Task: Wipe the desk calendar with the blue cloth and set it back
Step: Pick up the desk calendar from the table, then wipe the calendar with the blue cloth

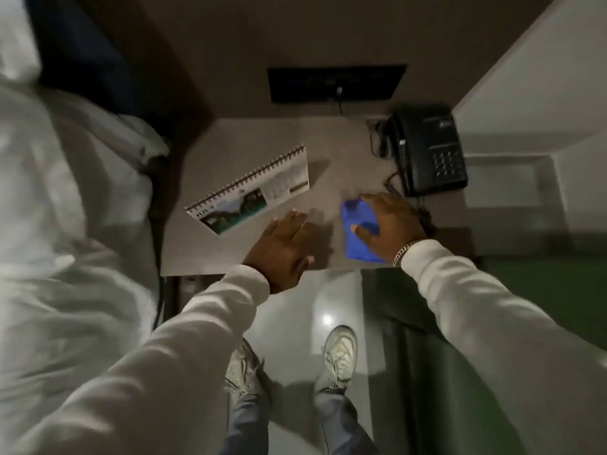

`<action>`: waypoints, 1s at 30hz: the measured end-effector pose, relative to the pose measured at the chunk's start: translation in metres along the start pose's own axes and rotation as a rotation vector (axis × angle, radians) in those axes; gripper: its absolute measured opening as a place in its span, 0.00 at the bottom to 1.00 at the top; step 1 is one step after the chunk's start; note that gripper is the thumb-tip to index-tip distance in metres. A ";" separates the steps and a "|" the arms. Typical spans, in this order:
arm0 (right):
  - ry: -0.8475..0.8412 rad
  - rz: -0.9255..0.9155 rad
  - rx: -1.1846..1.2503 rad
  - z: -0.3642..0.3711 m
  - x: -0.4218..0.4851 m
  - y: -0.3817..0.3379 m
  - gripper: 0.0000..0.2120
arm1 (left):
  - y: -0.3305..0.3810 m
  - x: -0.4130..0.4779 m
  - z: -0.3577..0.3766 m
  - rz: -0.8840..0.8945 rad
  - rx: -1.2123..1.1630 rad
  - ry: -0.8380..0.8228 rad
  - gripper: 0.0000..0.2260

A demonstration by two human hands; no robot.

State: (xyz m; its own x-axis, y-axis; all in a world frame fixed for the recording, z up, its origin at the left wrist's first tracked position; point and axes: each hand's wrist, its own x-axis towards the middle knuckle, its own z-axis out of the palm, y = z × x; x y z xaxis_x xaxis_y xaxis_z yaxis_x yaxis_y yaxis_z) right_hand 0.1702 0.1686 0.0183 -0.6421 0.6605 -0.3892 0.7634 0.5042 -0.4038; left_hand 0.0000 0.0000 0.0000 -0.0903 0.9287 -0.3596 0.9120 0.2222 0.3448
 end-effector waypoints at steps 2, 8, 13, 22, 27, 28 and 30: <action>0.019 0.026 -0.091 0.034 0.014 0.009 0.30 | -0.012 0.011 0.034 -0.007 -0.015 0.034 0.32; 0.238 0.153 -0.198 0.109 0.029 0.025 0.28 | -0.037 0.023 0.100 -0.042 0.064 0.124 0.31; 0.316 0.179 -0.186 0.113 0.038 0.033 0.24 | -0.041 0.015 0.092 0.016 -0.015 0.161 0.29; 0.552 0.084 0.299 0.082 0.000 -0.030 0.22 | -0.062 -0.031 -0.032 0.350 0.111 0.357 0.26; 0.661 0.050 0.475 0.114 -0.016 -0.081 0.19 | -0.107 -0.020 -0.082 0.335 0.256 0.302 0.31; 0.672 0.058 0.499 0.123 -0.017 -0.088 0.19 | -0.116 -0.017 -0.087 0.346 0.292 0.265 0.33; 0.702 0.069 0.554 0.139 -0.015 -0.101 0.21 | -0.131 -0.009 -0.093 0.369 0.364 0.184 0.36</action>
State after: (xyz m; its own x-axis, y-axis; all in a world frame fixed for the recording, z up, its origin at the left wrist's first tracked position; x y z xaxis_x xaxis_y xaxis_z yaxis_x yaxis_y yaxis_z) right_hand 0.0930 0.0305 -0.0502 -0.2662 0.9592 0.0955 0.5386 0.2302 -0.8105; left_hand -0.1558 -0.0097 0.0385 0.2230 0.9694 -0.1030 0.9729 -0.2148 0.0850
